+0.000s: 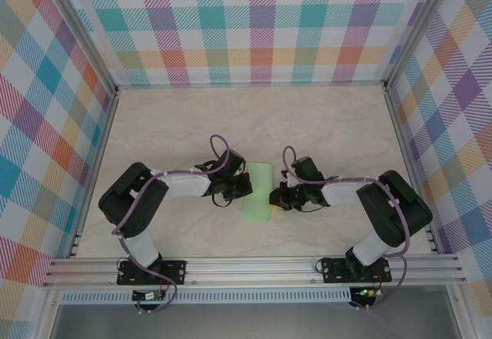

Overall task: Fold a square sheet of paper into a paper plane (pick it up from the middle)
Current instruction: Fold the square sheet of paper in half at the center of the table.

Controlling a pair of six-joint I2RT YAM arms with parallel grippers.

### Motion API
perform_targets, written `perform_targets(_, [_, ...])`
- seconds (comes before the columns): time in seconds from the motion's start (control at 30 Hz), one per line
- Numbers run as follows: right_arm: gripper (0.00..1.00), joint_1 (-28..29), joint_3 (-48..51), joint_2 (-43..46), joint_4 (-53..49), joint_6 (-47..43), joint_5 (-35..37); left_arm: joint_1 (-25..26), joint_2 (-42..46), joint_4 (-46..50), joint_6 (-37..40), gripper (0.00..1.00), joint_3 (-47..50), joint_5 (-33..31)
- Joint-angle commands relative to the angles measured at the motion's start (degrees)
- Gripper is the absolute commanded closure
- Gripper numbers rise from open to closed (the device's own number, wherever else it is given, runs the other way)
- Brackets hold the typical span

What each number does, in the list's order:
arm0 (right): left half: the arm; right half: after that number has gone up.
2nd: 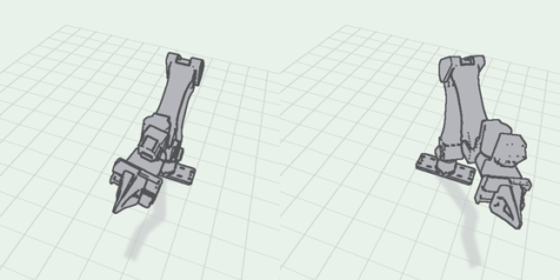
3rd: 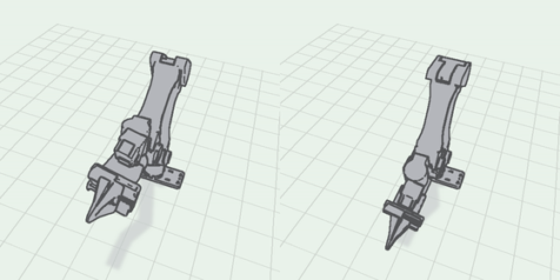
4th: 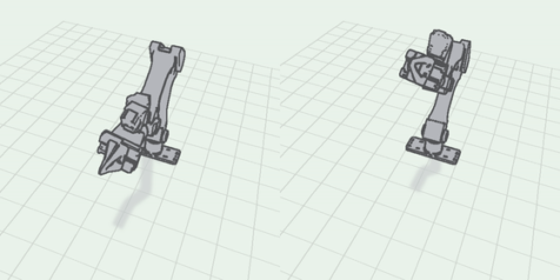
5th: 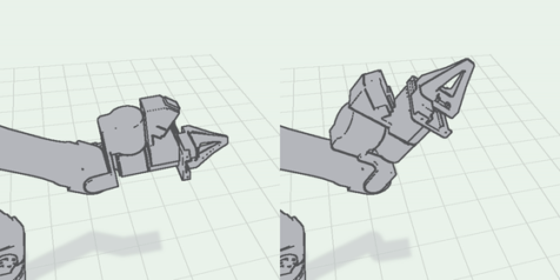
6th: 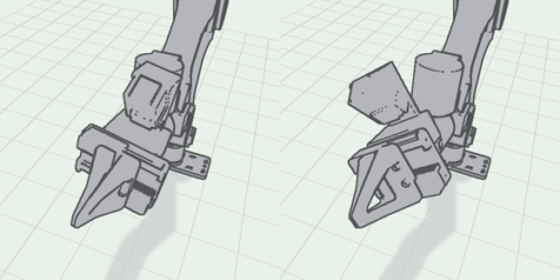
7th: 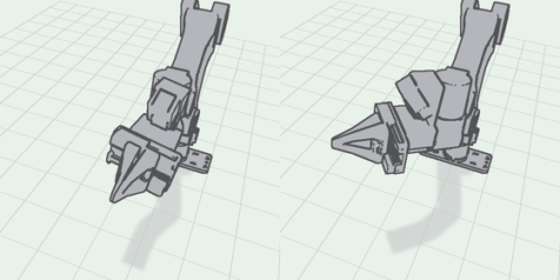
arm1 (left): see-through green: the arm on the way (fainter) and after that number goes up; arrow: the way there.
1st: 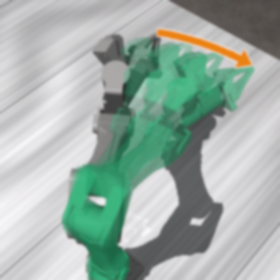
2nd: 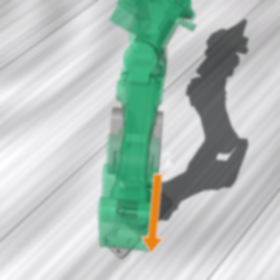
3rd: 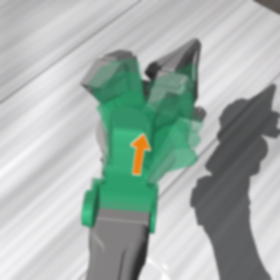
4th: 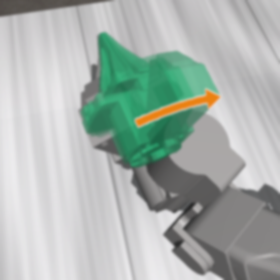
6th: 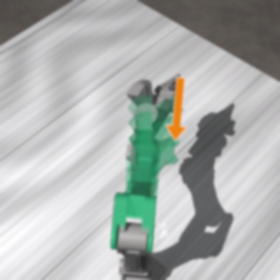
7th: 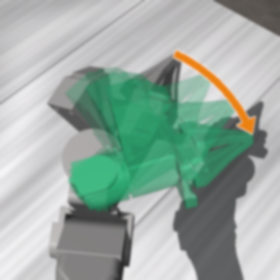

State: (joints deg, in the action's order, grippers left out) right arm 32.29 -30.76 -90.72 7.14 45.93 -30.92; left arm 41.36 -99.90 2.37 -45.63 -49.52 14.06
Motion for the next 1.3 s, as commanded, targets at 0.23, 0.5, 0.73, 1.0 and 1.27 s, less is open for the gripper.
perform_targets(0.23, [0.88, 0.1, 2.2, 4.4, -1.5, -3.6, 0.0, 0.8, -0.7, 3.3, 0.8, 1.0, 1.9, -0.4])
perform_targets(0.5, [0.86, 1.5, 2.4, 8.0, 1.6, -2.5, -3.5, 0.8, -0.8, 3.6, 0.8, 1.0, 1.8, -0.4])
perform_targets(0.73, [0.86, 1.9, 5.4, 4.1, 5.7, -1.9, -2.6, 0.8, -0.9, 3.3, 0.6, 1.0, 2.2, -0.4])
perform_targets(1.0, [0.86, 2.1, 5.8, 3.4, 4.0, -2.9, -1.6, 0.8, -1.0, 3.5, 0.8, 1.0, 2.1, -0.4])
perform_targets(1.27, [0.85, 4.2, 2.9, 7.2, 0.6, -2.9, -0.5, 0.8, -1.1, 3.2, 0.7, 1.0, 2.5, -0.4])
